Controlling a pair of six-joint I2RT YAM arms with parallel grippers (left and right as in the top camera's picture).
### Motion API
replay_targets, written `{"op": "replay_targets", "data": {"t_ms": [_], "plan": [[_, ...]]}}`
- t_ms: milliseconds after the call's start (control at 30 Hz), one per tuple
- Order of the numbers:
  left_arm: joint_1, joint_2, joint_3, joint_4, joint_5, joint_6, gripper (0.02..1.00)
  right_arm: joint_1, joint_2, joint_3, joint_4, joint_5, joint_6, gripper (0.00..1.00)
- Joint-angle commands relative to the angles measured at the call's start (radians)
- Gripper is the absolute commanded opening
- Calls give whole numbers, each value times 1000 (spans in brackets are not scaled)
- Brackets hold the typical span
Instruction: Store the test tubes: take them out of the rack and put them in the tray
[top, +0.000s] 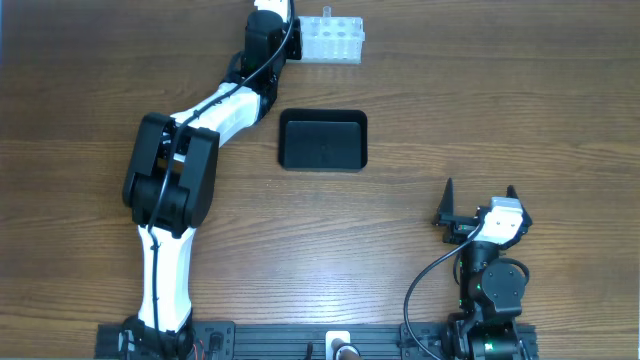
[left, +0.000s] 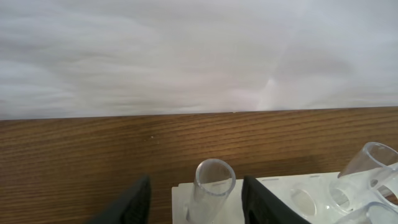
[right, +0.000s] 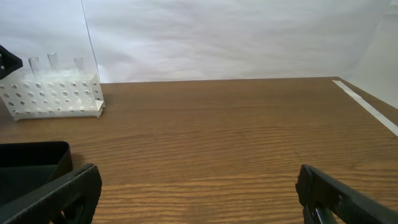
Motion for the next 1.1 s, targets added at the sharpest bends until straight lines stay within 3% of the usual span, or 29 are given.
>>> {"op": "replay_targets", "data": {"t_ms": [33,367,1100], "plan": [[-4,11,25,7,-7,0,413,5,-4,-5,-4,6,0,991],[-11,11,25,23,-7,0,270,5,-4,-5,-4,6,0,993],[-15,11,25,23,-7,4,161,5,-4,-5,-4,6,0,993]]}}
